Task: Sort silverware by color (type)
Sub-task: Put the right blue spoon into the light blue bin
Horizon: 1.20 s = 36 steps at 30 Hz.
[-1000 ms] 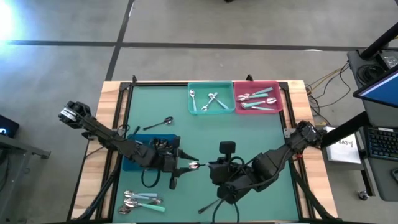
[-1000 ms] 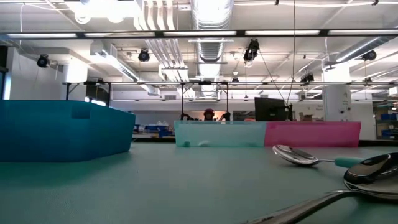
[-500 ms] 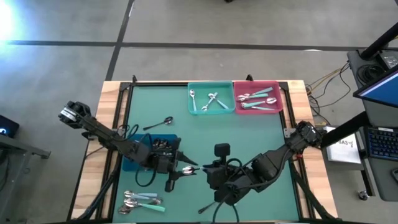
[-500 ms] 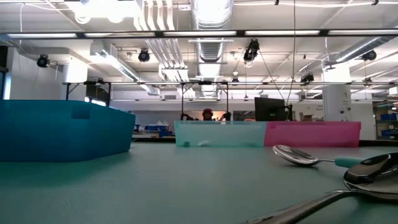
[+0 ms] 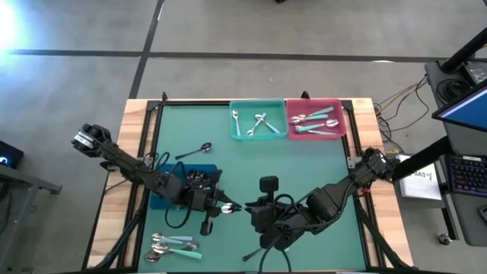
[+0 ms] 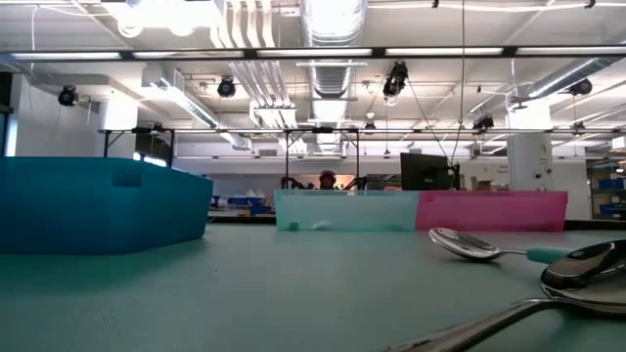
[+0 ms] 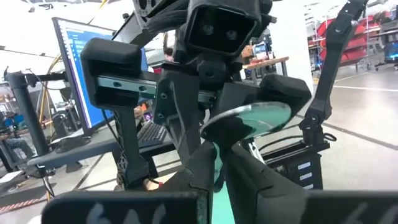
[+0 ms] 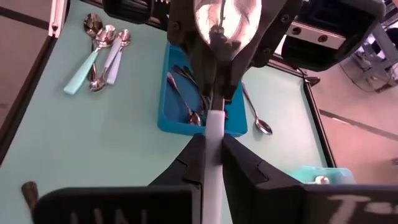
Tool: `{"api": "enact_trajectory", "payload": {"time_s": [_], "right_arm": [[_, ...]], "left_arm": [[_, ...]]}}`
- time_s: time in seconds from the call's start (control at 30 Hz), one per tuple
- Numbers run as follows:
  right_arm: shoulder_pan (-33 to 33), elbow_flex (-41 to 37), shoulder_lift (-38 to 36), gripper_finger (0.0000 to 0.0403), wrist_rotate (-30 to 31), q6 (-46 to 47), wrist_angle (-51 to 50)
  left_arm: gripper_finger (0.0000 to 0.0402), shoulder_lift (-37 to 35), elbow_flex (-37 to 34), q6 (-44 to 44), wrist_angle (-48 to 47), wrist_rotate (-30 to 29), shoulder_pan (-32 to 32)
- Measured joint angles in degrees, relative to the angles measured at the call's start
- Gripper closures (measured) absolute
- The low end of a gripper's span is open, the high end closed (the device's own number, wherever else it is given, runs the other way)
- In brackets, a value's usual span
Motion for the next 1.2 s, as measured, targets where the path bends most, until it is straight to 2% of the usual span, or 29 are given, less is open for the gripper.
{"api": "enact_trajectory", "payload": {"time_s": [0.1,0.27,0.43,0.57,0.8,0.93,1.2], "right_arm": [[0.00,0.00,-0.02,0.0368,-0.02,1.39,-0.02],[0.15,0.03,-0.01,0.0313,-0.24,1.95,-1.96],[0.13,0.37,0.00,0.0256,0.06,6.12,-8.36],[0.04,0.37,0.00,0.0226,0.96,11.94,-16.17],[0.28,0.17,0.00,0.0216,0.07,25.29,-29.06],[0.04,-0.90,0.00,0.0222,0.43,31.31,-32.44],[-0.01,-4.27,0.03,0.0225,0.44,34.15,-32.66]], "left_arm": [[0.0394,0.05,0.45,-0.19,-0.11,-0.15,0.01],[0.0398,-0.02,1.66,0.27,-0.12,-0.37,0.16],[0.0399,-0.04,2.03,2.55,-1.45,-2.51,1.13],[0.0400,-0.04,2.23,3.73,-2.73,-5.23,3.56],[0.0398,-0.08,2.20,2.09,-9.78,-6.66,13.74],[0.0398,-0.08,2.18,2.01,-11.32,-5.74,20.21],[0.0400,-0.04,2.06,-0.83,-11.92,6.96,35.05]]}}
